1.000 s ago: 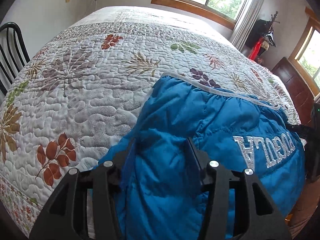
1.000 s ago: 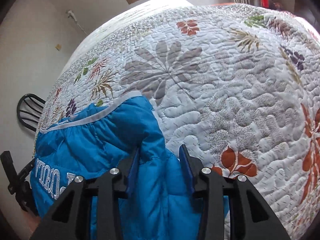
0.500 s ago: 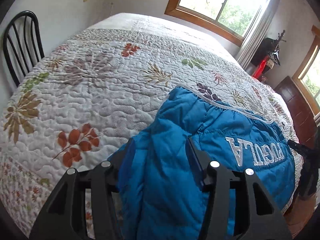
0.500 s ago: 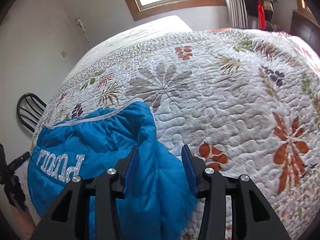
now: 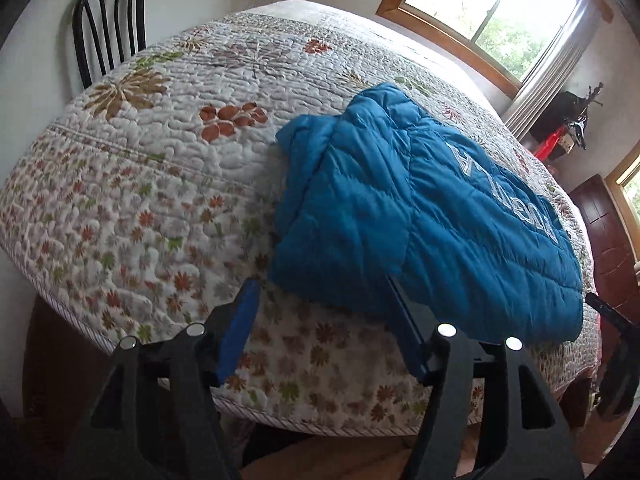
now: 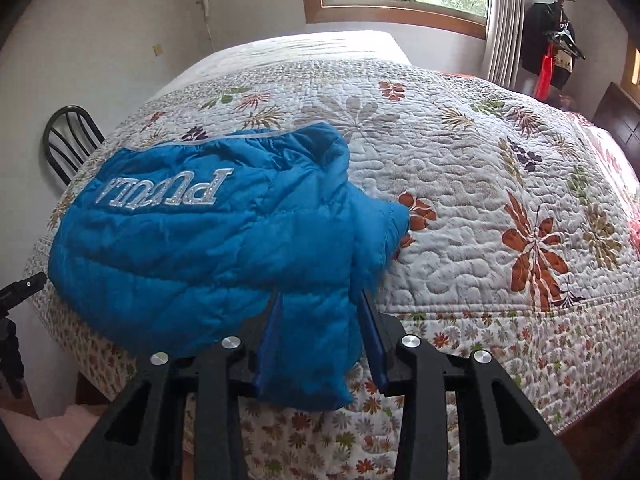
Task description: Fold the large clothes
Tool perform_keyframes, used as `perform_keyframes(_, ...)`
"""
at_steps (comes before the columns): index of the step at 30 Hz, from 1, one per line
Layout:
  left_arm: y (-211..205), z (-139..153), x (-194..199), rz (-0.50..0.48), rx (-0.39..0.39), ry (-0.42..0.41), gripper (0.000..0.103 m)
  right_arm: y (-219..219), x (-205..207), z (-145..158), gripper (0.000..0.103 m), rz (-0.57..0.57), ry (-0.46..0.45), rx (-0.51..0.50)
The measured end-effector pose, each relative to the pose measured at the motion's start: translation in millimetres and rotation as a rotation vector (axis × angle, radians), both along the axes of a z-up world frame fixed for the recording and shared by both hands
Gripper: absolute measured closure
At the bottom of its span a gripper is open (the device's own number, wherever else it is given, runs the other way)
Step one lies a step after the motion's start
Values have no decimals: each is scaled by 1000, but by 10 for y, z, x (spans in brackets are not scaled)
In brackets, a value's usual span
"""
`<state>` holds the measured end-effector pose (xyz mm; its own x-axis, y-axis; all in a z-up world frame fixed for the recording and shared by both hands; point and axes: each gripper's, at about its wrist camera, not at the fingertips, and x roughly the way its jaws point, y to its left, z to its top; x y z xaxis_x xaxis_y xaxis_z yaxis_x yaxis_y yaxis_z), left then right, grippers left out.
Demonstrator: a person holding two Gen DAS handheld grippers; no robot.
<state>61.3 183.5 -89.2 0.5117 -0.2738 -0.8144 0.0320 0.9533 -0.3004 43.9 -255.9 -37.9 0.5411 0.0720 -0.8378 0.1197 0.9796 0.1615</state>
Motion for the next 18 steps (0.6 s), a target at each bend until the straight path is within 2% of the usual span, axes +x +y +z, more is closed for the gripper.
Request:
perform_keyframes(6,-128,-123,32,9,-90,23,37,164,-51,-128,67,13,25,-42)
perform_keyframes(15,-199,-176,148,54,-172,37,30,113,9,-337,65,10,59,-3)
perform_keyframes(18,-188,-246,126,64,-253,88,30,112,9,-353,65,8,60,0)
